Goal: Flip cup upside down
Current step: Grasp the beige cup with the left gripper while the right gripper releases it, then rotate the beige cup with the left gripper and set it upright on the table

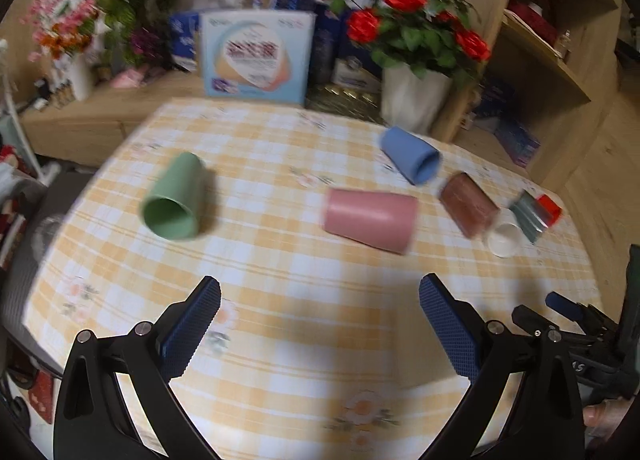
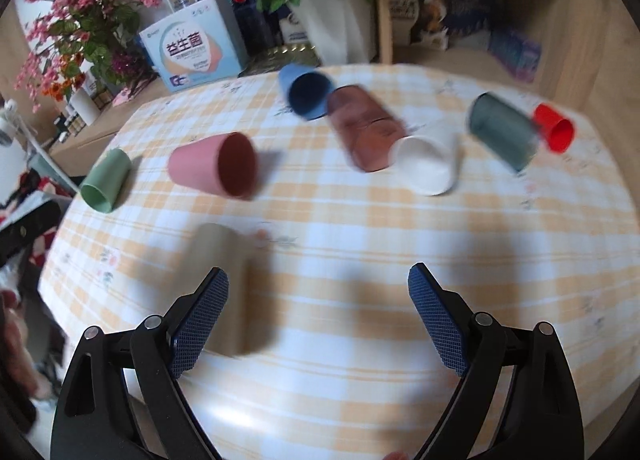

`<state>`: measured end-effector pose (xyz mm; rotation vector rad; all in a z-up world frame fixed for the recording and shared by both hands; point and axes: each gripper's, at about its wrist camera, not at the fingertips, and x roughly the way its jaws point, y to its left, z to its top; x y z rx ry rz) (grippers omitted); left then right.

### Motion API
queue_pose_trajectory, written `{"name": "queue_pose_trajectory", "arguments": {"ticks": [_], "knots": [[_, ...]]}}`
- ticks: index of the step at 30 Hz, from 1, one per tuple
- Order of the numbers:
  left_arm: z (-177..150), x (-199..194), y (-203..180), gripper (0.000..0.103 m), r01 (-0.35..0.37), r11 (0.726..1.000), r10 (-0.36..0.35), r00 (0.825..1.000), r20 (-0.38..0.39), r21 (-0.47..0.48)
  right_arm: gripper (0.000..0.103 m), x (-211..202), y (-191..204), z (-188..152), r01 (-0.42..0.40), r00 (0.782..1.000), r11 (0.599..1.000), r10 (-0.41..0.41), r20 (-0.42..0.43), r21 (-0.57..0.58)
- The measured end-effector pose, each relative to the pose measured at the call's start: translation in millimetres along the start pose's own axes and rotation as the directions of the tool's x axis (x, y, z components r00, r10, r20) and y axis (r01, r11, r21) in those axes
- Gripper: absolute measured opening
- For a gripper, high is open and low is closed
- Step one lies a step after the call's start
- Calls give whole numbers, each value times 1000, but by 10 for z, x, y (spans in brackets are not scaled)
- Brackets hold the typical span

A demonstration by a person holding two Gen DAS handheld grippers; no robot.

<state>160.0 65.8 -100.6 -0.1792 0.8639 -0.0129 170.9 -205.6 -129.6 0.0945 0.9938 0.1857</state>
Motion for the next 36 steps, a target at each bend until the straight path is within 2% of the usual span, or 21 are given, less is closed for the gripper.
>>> {"name": "queue_pose_trajectory", "arguments": {"ticks": [3, 5, 7, 9, 13, 18, 22, 23, 27, 29, 36], "knots": [[10, 175, -152, 97, 82, 996, -84, 993, -78, -37, 88, -88, -273, -70, 55, 998, 998, -55, 27, -12], [27, 353, -274, 93, 118, 991, -126, 983, -137, -61, 88, -107, -424, -101, 67, 997, 998, -67, 25, 1], [53, 572, -387, 87, 145, 986, -160, 965, -209, -82, 88, -116, -601, -123, 127, 992, 992, -127, 17, 14], [72, 819, -470, 84, 164, 980, -191, 938, -290, -115, 88, -134, -768, -137, 168, 985, 985, -169, 25, 27], [99, 1138, -560, 81, 130, 986, -161, 909, -385, -105, 88, -202, -1076, -164, 198, 979, 976, -202, 37, 90], [84, 1395, -630, 79, 109, 993, -122, 881, -458, -54, 88, -288, -1433, -190, 226, 970, 961, -237, 57, 160], [60, 1529, -617, 59, 79, 996, -92, 866, -491, -47, 88, -316, -1588, -187, 228, 967, 952, -246, 64, 207], [44, 1555, -628, 58, 85, 995, -96, 860, -502, -44, 88, -329, -1608, -189, 226, 967, 950, -246, 68, 216], [9, 1603, -666, 58, 90, 995, -93, 852, -515, -30, 88, -335, -1620, -194, 222, 967, 949, -243, 72, 223], [-4, 1629, -667, 54, 94, 995, -97, 852, -515, -32, 88, -329, -1608, -197, 216, 969, 951, -236, 71, 223], [-60, 1405, -656, 54, 134, 991, -125, 880, -458, -12, 88, -359, -1562, -188, 203, 972, 954, -223, 72, 218]]}}
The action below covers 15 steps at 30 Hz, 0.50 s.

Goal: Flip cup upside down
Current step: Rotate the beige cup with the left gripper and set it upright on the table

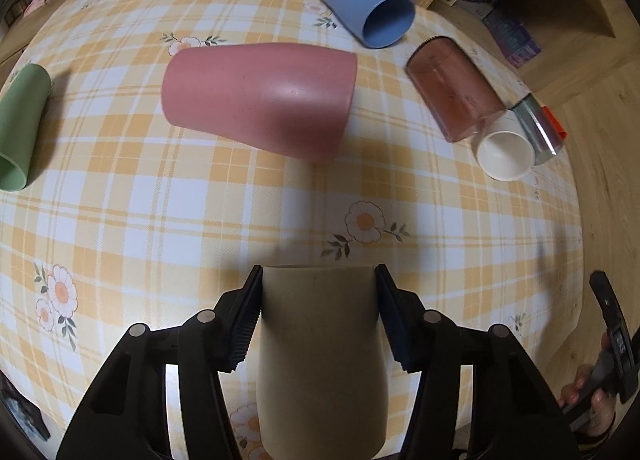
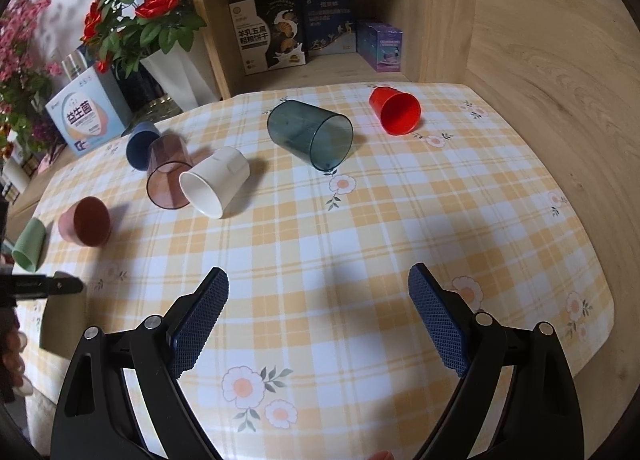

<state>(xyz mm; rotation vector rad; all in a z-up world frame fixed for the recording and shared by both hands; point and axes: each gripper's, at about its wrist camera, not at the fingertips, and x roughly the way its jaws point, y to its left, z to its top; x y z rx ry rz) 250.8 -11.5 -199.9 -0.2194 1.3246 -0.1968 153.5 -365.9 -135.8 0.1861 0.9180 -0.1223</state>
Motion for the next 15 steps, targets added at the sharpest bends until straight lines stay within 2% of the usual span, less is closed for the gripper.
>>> {"name": "queue_pose_trajectory", "arguments": {"ticks": [8, 12, 15], "knots": [[-308, -453, 114, 53, 41, 998, -47, 990, 130, 47, 88, -84, 6, 23, 4, 1000, 1000, -4, 19, 11], [-456, -597, 211, 53, 12, 996, -28, 981, 193, 84, 88, -88, 6, 15, 4, 1000, 1000, -4, 15, 19], [-534, -692, 320, 53, -4, 997, -13, 975, 222, 77, 88, -84, 17, 7, 5, 1000, 1000, -5, 8, 22]]}}
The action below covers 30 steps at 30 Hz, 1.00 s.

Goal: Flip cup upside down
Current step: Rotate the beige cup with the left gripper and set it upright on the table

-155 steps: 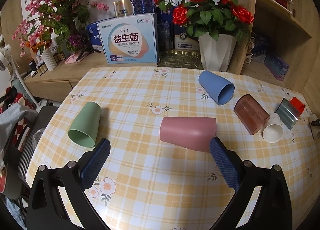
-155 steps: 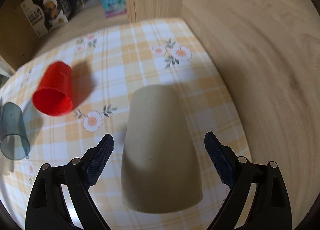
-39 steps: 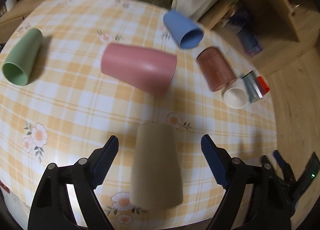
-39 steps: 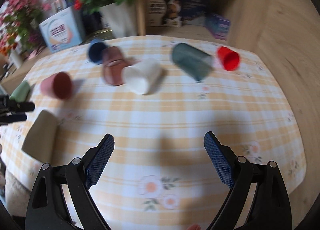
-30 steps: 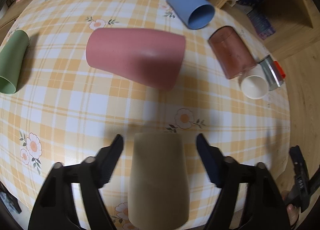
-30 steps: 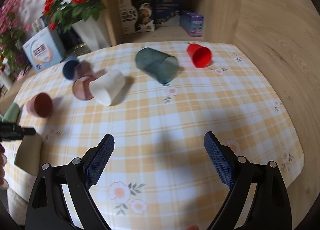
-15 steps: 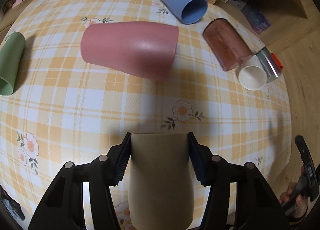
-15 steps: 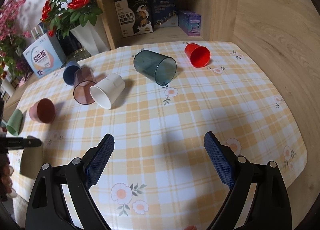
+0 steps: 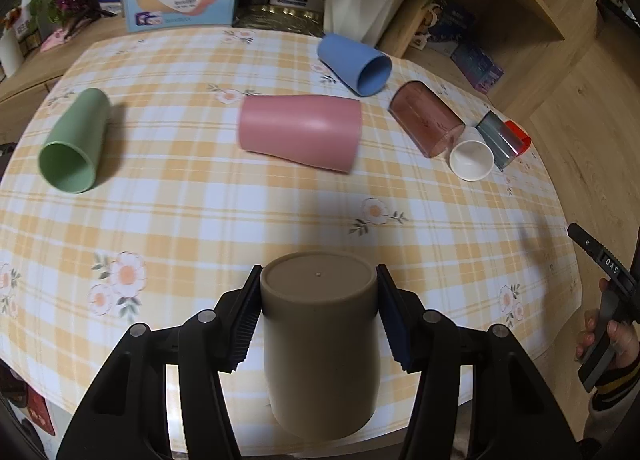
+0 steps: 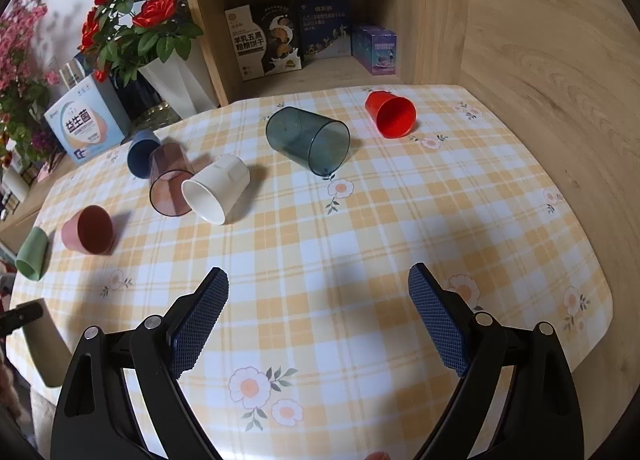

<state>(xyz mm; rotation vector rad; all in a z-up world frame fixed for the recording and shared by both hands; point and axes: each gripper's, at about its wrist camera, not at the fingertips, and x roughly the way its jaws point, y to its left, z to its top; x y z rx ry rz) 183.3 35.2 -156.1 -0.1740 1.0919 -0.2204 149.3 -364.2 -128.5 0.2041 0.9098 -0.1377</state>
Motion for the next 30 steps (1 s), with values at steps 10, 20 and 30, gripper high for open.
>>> {"name": "queue_pose_trajectory", "arguments": {"ticks": [10, 20, 30], "knots": [[244, 16, 203, 53, -73, 995, 79, 993, 90, -60, 88, -14, 42, 6, -1, 1000, 1000, 1, -2, -6], [315, 36, 16, 53, -140, 990, 137, 980, 147, 4, 88, -25, -58, 40, 6, 1000, 1000, -6, 0, 22], [61, -102, -53, 53, -151, 989, 148, 977, 154, 3, 88, -36, -69, 50, 1, 1000, 1000, -1, 2, 29]]}}
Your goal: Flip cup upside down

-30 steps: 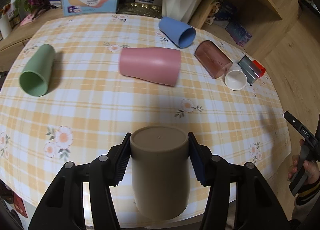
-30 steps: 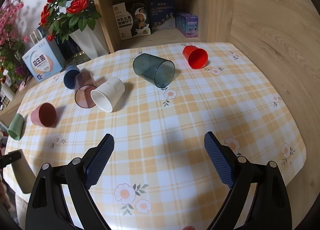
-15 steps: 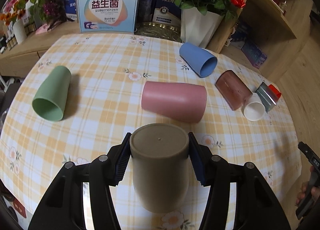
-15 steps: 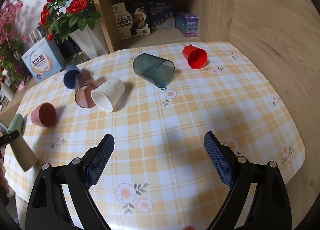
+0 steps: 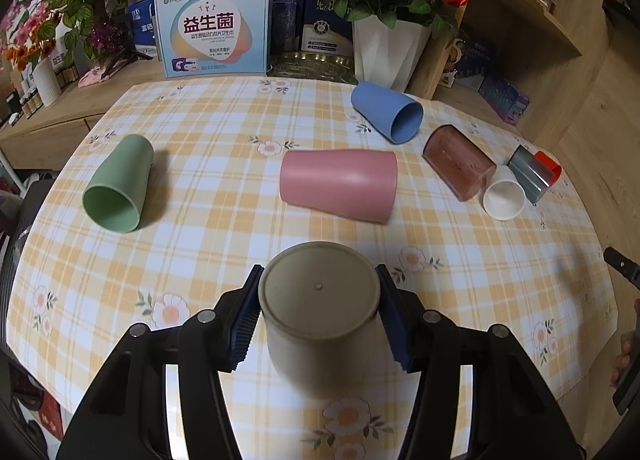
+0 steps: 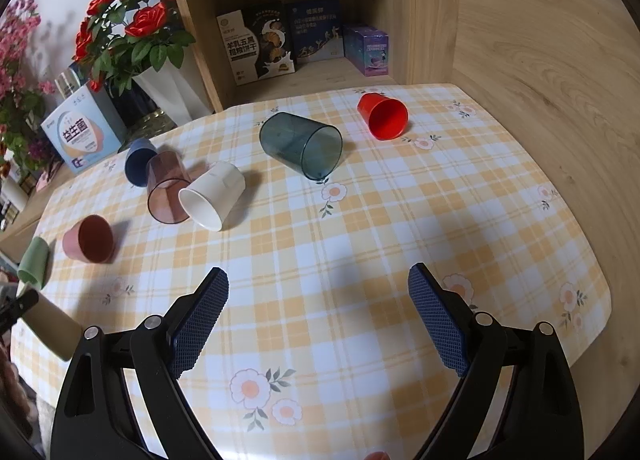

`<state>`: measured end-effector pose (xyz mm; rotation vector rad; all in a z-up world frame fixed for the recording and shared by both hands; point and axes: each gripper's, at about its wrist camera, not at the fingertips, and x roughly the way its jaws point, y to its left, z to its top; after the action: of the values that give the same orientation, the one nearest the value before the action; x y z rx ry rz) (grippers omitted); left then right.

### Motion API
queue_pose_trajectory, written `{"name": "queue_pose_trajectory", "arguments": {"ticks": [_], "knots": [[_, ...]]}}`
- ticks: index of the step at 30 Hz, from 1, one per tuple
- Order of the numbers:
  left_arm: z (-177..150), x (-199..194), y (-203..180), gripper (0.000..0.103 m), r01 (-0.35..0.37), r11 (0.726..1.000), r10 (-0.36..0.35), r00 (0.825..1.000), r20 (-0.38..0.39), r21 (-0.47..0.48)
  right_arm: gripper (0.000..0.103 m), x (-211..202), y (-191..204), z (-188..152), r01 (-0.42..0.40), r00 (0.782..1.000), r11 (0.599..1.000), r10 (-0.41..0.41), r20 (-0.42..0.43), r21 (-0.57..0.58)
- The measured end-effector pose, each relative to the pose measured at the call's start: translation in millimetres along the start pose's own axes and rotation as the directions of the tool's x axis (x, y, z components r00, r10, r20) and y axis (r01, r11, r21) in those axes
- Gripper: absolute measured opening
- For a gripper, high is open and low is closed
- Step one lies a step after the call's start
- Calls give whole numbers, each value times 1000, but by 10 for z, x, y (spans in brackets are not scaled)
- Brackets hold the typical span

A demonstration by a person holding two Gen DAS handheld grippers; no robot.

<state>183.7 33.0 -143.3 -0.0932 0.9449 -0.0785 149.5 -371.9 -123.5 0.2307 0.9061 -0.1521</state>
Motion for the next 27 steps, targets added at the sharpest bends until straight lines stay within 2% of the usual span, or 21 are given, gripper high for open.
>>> {"name": "queue_pose_trajectory", "arguments": {"ticks": [9, 18, 22, 27], "knots": [[-158, -49, -51, 54, -12, 1000, 12, 1000, -7, -25, 88, -132, 72, -25, -7, 1000, 1000, 7, 18, -12], [-216, -52, -140, 55, 2, 1000, -2, 1000, -31, 0, 88, -302, 102, -32, -12, 999, 1000, 13, 33, -23], [-193, -120, -179, 59, 12, 1000, -11, 1000, -24, 21, 88, -419, 107, -21, -14, 999, 1000, 15, 52, -22], [-109, -381, -238, 67, -1, 999, 0, 1000, 30, 54, 88, -645, 181, 8, -31, 996, 999, 34, 83, -37]]}}
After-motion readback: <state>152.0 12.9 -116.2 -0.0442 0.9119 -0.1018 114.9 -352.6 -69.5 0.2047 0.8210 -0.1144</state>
